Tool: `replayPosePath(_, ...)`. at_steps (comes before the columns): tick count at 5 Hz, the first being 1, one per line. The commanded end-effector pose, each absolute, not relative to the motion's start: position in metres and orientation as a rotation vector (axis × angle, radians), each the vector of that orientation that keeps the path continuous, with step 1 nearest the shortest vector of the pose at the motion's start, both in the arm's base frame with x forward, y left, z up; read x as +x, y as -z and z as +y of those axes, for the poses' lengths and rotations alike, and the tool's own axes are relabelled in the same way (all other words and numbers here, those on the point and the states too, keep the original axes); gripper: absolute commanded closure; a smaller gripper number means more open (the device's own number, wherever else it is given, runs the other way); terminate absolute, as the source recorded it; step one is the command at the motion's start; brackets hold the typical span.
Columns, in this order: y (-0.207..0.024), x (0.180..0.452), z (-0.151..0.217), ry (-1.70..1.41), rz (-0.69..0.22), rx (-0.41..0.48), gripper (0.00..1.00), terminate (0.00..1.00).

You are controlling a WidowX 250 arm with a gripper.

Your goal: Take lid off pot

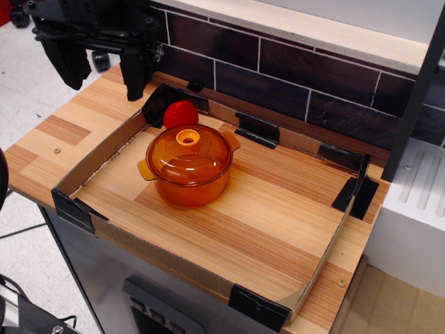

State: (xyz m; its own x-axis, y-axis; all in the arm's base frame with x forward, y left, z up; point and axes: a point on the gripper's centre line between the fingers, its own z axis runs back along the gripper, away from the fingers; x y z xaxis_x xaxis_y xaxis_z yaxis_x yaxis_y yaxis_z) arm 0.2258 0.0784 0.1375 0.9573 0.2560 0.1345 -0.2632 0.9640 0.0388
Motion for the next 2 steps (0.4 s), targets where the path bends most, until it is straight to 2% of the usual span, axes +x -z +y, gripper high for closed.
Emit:
replayPosePath(1,-0.138,0.226,0.078,-0.263,-0.129,0.057,0.00,0.00)
replayPosePath(2,-0.124,0.243,0.072,-0.208,-0.126,0.070,0.00,0.00)
